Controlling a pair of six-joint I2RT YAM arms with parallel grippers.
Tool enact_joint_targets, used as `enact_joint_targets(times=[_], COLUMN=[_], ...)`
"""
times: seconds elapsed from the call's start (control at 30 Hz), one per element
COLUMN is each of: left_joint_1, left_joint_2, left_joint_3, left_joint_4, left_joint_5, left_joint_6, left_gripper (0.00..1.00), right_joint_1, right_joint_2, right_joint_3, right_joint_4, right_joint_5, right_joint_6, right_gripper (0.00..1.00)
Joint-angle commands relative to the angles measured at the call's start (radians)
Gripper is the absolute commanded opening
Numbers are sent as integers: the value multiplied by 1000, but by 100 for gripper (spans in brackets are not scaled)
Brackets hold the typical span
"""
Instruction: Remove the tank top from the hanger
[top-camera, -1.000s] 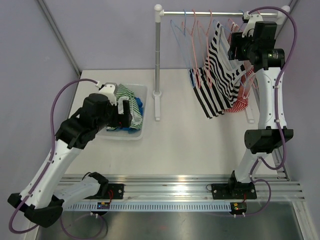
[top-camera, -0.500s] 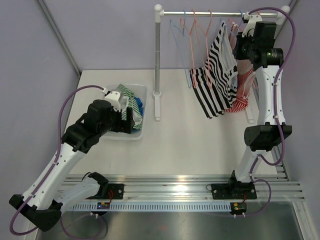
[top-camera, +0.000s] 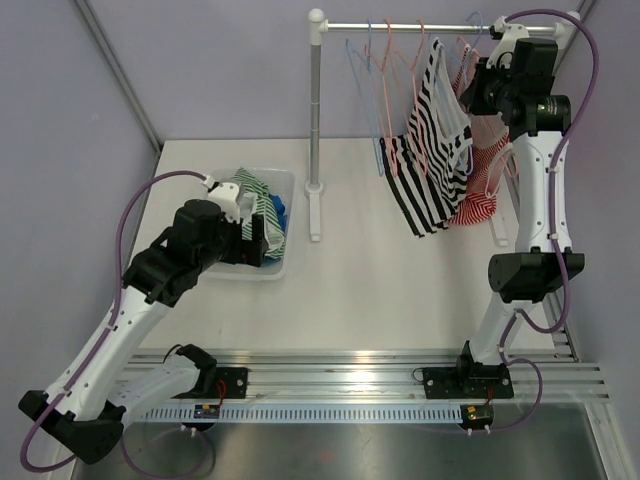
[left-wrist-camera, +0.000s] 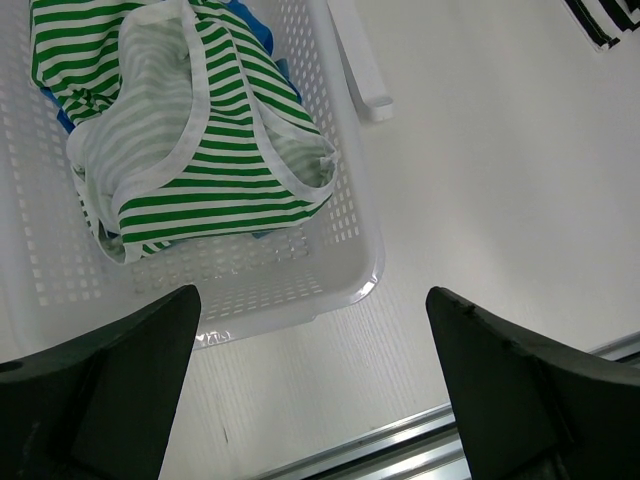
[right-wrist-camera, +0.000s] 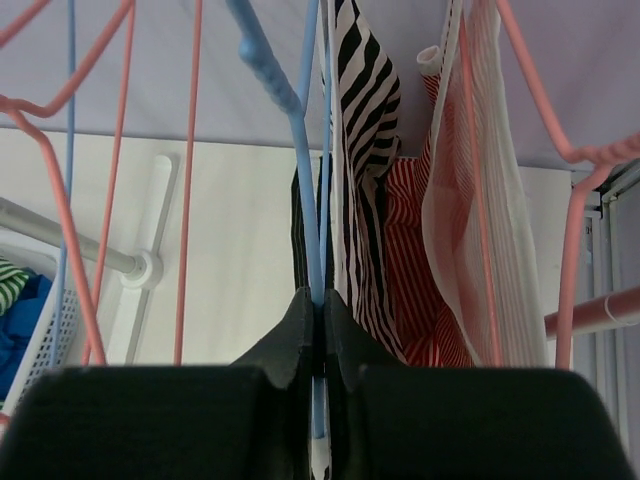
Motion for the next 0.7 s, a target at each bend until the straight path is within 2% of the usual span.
enact_joint_targets(times=[0.0, 0.33, 0.67], left_joint_1=[14, 36, 36], left_joint_2=[-12, -32, -15], left_joint_3=[4, 36, 177], left_joint_4=[58, 66, 49], left_joint_5=[33, 18, 15], left_joint_6=[16, -1, -50], left_gripper=[99, 99, 99], right_joint_1=[-4, -4, -4], right_joint_2=[-118, -275, -551], right_joint_3=[61, -32, -334], right_joint_4=[81, 49, -1], right_joint_5=[-48, -106, -80], right_joint_6=[54, 89, 137], right_gripper=[0, 0, 0])
